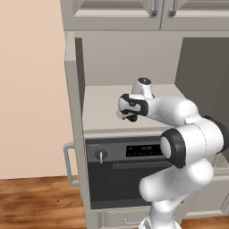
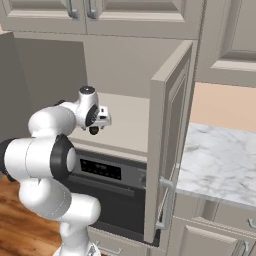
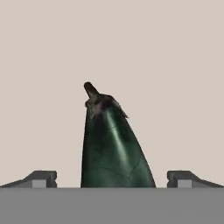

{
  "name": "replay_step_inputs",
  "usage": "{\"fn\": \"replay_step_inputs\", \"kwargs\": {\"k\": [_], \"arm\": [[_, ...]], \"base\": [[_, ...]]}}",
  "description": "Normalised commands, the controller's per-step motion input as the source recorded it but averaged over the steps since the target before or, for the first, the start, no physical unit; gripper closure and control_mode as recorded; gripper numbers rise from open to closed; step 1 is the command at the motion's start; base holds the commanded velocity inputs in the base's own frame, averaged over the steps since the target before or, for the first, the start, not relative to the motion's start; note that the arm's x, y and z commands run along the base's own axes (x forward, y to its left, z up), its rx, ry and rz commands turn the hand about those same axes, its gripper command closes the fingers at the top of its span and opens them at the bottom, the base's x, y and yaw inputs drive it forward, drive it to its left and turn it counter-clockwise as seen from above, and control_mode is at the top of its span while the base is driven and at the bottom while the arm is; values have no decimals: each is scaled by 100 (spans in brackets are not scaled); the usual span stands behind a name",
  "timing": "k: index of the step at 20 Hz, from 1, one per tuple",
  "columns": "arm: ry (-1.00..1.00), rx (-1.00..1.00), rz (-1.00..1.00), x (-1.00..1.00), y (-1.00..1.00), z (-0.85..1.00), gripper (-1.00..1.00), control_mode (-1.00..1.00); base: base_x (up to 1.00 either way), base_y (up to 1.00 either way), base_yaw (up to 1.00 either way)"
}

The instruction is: Pick the eggplants from the cabinet and place them in one bowl. Pick the pear from the sink and place it in the other bowl.

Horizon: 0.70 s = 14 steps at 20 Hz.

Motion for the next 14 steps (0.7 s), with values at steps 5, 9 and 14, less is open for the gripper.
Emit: {"fn": "replay_step_inputs", "kwargs": {"k": [5,9,14], "arm": [[0,0,0,0,12,-21,100,-100],[0,0,0,0,11,-18,100,-100],[0,0,0,0,3,-8,100,-100]], "base": [[0,0,0],[0,0,0],[0,0,0]]}}
